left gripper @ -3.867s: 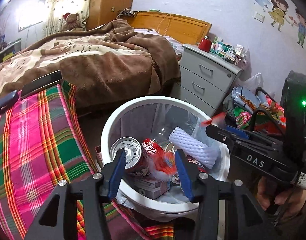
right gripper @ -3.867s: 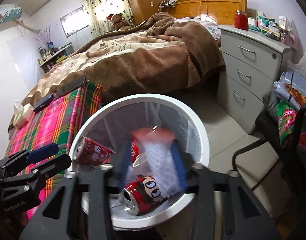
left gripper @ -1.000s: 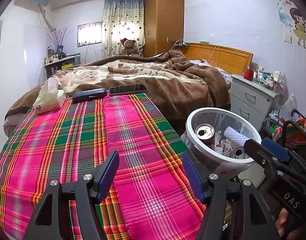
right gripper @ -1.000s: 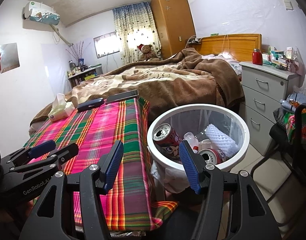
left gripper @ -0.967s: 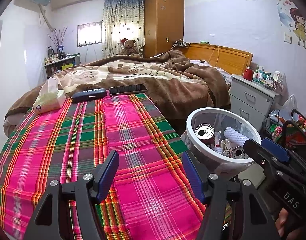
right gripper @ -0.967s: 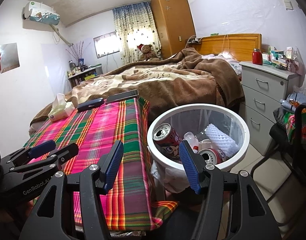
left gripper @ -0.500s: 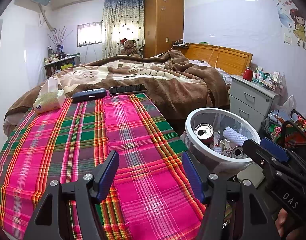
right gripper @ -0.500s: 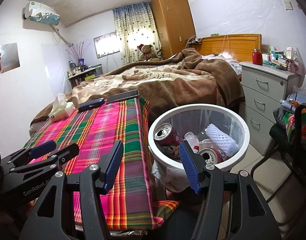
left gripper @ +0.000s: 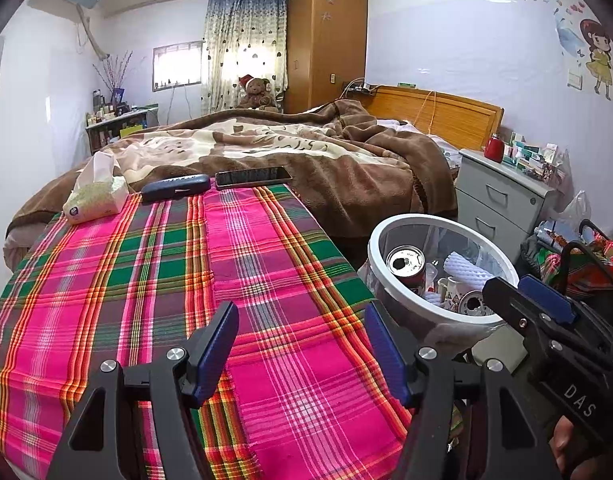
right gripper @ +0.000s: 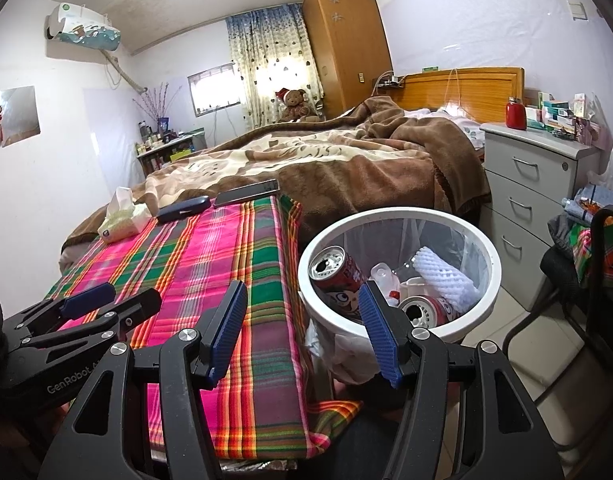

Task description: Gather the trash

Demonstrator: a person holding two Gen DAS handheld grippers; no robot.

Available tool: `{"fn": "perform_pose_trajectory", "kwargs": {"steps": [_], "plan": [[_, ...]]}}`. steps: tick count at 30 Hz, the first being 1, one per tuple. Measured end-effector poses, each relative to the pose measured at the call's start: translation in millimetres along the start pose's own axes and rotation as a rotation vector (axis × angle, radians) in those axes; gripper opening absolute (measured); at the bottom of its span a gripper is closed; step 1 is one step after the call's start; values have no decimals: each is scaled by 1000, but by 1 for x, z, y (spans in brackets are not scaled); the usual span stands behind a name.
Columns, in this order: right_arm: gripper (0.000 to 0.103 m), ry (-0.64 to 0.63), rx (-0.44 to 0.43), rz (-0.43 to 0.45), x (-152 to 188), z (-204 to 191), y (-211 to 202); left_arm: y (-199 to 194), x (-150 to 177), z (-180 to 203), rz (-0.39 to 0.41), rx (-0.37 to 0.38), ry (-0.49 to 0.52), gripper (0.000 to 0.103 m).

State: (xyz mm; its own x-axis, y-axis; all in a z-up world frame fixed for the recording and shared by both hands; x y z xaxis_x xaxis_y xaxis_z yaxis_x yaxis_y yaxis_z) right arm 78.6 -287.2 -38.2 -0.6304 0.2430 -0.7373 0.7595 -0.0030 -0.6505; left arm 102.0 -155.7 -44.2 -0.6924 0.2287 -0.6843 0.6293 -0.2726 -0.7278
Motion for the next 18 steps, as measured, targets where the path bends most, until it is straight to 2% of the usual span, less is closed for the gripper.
{"fn": "perform_pose_trajectory", "kwargs": {"steps": [18], "plan": [[59, 7, 4, -4, 1, 1, 0, -2, 3, 1, -3, -10, 7, 65]]}}
Point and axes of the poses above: each gripper's, at about its wrist camera, not at the fingertips, and y roughly the way its jaws point, z to its right, x to its underside, the point moved 10 cm from there along y, roughly the way its jaws point, and after that the axes turned 12 degrees about -z, right-handed, at the moved point
